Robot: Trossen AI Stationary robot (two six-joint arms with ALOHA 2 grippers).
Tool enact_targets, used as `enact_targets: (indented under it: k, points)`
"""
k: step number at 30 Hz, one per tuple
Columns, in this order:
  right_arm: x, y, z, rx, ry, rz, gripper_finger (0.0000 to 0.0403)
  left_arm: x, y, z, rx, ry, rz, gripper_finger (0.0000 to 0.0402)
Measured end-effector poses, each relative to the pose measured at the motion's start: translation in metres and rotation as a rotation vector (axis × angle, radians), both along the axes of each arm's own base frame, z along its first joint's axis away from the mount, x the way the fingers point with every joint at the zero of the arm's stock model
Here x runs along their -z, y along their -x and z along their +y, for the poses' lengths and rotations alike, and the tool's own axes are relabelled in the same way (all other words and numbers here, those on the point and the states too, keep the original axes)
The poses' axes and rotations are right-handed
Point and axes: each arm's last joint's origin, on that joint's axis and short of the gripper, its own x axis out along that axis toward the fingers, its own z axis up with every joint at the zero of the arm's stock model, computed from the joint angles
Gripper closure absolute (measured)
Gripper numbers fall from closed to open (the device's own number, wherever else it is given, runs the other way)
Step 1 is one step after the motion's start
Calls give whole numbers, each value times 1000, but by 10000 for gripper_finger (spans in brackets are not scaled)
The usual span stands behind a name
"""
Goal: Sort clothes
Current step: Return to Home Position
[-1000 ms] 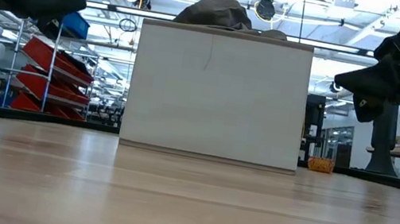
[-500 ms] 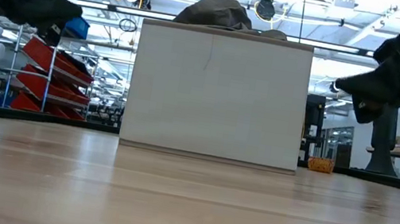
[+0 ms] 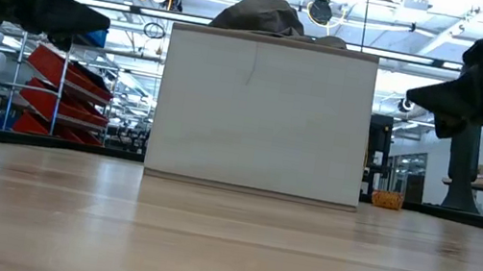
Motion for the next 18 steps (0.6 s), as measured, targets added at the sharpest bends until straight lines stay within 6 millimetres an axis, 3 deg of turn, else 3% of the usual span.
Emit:
enact_targets:
  k: [18]
  points:
    - [2,8,1,-4,78,19,403,0,0,0,-1,-50,6,389]
